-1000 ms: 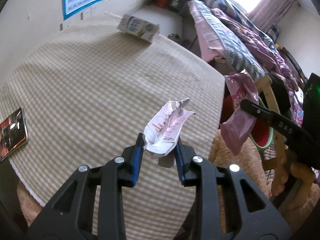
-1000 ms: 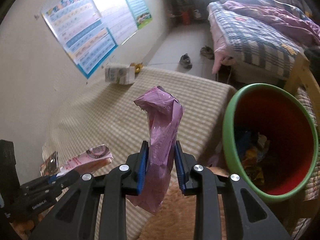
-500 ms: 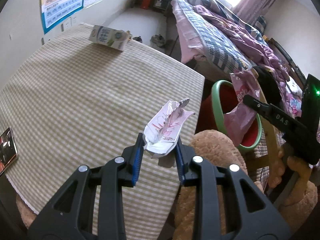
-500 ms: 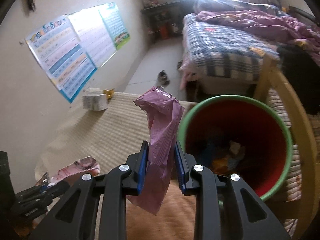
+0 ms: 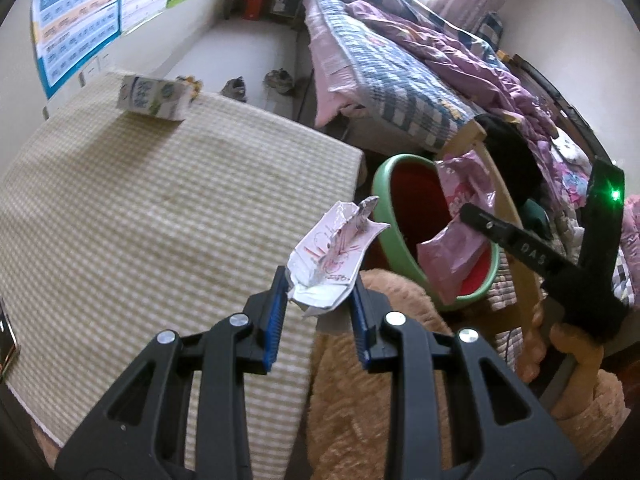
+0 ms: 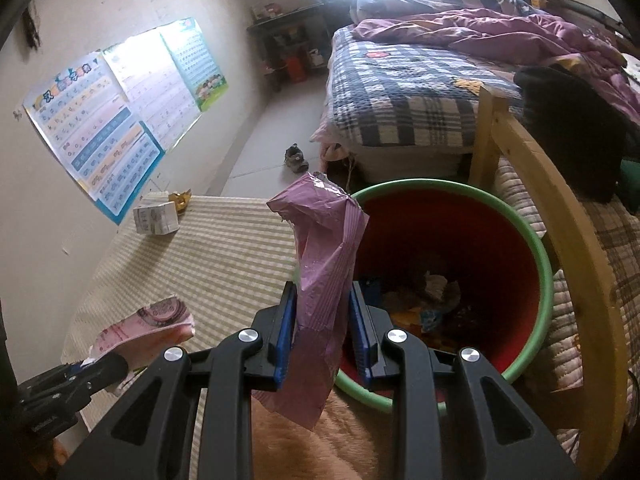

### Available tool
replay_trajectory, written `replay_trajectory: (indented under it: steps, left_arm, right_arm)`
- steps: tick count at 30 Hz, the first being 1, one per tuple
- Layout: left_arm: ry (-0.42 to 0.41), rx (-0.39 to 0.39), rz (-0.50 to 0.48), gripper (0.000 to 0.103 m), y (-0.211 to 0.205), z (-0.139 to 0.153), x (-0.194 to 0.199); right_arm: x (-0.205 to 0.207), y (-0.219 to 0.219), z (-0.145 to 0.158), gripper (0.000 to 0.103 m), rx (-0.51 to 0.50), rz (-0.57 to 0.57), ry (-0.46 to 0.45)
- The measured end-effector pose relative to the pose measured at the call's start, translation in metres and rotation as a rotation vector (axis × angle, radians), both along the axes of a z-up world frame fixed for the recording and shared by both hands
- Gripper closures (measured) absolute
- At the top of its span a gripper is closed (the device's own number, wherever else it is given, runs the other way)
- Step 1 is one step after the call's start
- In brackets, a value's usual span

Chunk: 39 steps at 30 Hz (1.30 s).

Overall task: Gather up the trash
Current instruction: 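Carry the white paper and pink bag over the red bin with both tools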

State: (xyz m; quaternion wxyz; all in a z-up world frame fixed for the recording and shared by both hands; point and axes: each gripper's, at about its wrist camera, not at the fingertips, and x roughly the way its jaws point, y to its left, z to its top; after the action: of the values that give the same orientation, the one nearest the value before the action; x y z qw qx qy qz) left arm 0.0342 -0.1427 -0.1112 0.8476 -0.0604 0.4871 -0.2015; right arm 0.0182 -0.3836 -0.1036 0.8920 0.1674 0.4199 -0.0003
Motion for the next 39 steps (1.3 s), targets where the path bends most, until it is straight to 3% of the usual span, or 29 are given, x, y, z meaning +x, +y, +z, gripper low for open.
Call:
replay_trajectory:
  steps: [22,39]
  left_arm:
    - [0.002,-0.017,-0.146,0.075,-0.072,-0.001,0.013]
    - [0.012,-0.006,-0.178,0.075,-0.098,-0.003,0.023]
  right_arm:
    - [-0.016,-0.057,-0.004,0.077,-0.003,-0.131,0.017]
    - [-0.021,-0.073,-0.009,0.077,0.021,-0.168,0.021]
